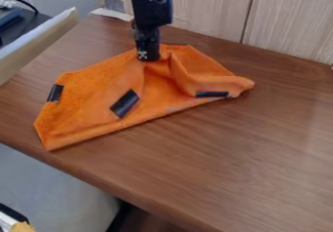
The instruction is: Fold the cloth from bottom right to top right
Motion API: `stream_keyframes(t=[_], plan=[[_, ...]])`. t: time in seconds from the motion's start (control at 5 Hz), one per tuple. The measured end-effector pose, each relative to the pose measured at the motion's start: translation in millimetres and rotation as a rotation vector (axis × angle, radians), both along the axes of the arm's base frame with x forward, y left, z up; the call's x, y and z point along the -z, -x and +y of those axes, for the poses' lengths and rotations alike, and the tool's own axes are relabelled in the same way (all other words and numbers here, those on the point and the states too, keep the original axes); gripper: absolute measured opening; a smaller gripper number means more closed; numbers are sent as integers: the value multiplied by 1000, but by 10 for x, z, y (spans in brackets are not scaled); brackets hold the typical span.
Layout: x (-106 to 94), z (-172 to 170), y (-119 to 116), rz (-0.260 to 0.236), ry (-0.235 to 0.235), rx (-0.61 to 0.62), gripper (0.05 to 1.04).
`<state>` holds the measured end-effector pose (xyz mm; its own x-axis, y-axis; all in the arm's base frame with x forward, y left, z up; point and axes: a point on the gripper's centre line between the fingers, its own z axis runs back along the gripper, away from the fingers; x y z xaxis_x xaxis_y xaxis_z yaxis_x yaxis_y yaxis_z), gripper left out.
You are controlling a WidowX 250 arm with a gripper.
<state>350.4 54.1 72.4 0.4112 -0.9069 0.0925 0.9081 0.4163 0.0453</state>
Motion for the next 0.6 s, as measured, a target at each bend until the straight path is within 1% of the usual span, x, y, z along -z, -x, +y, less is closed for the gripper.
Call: stream_keyframes(t=[0.2, 0.4, 0.6], plan=[[208, 192, -183, 39, 5, -30, 59], [455, 341, -240, 93, 36, -57, 75], [463, 373, -268, 98, 34, -61, 214]])
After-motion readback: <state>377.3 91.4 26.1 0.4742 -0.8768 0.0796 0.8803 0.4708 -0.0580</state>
